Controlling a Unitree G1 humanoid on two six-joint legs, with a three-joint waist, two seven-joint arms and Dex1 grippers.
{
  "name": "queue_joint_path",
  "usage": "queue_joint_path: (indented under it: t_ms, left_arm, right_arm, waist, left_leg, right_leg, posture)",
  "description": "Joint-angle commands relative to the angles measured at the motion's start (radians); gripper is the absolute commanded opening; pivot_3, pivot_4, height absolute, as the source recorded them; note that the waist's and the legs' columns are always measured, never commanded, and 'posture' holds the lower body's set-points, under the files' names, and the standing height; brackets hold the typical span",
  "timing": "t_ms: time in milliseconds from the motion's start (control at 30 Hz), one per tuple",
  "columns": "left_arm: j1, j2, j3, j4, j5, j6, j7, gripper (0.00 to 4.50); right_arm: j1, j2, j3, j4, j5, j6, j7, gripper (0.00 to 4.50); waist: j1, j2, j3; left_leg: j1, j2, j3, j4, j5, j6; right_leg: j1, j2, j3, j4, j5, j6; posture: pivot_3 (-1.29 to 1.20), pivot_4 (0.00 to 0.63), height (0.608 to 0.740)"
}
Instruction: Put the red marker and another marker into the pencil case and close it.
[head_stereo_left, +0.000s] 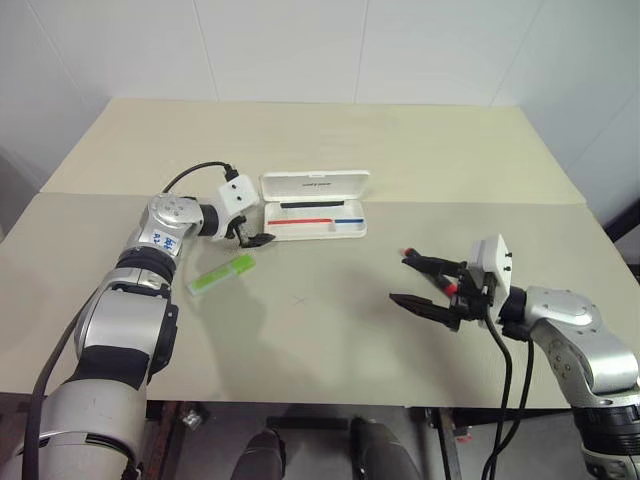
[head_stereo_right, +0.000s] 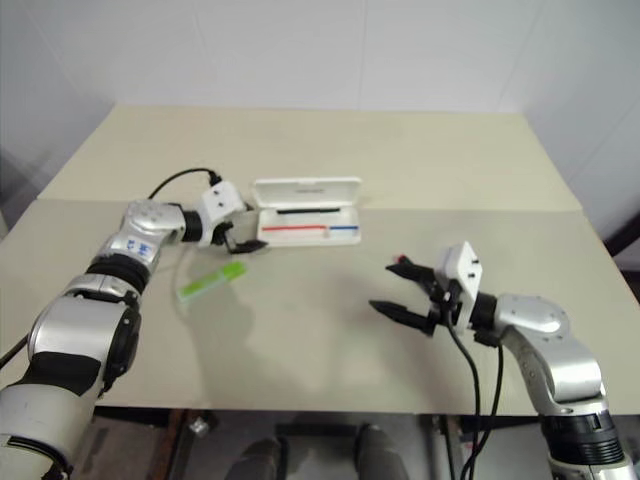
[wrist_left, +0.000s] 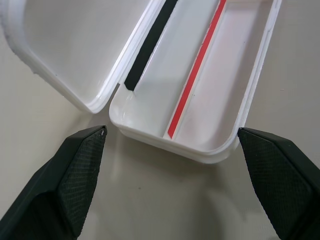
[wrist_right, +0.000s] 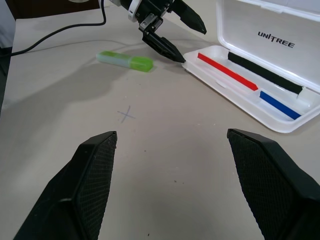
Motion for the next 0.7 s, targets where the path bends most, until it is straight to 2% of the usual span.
queue_joint_path:
  t_ms: [33,267,700]
  left_arm:
    - [-0.018,-0.012,0.016,0.003,-0.007,-0.007,-0.033,4.48]
    - [-0.002,-0.029,0.013,-0.002,-0.019,0.047,-0.243,4.48]
    - [-0.030,-0.044,-0.005,0.025,0.027,0.138,-0.200,4.48]
  right_arm:
    - [0.004,-0.016,-0.037,-0.042,0.023,0.000,-0.008,4.50]
    - [0.000,-0.017,-0.035,-0.044,0.026,0.008,-0.011,4.50]
    - [-0.002,-0.018,-0.032,-0.045,0.026,0.009,-0.011,4.50]
  waist:
    - [0.000,0.000,0.000]
    - [-0.003,0.000,0.000]
    - [-0.002,0.000,0.000]
  left_leg:
    - [0.000,0.000,0.000,0.000,0.000,0.000]
    - [0.000,0.000,0.000,0.000,0.000,0.000]
    - [0.001,0.000,0.000,0.001,0.000,0.000]
  right_leg:
    - [0.000,0.000,0.000,0.000,0.000,0.000]
    - [0.000,0.000,0.000,0.000,0.000,0.000]
    - [0.001,0.000,0.000,0.001,0.000,0.000]
  posture:
    - [0.00,0.150,0.740]
    - [0.00,0.150,0.740]
    - [0.00,0.150,0.740]
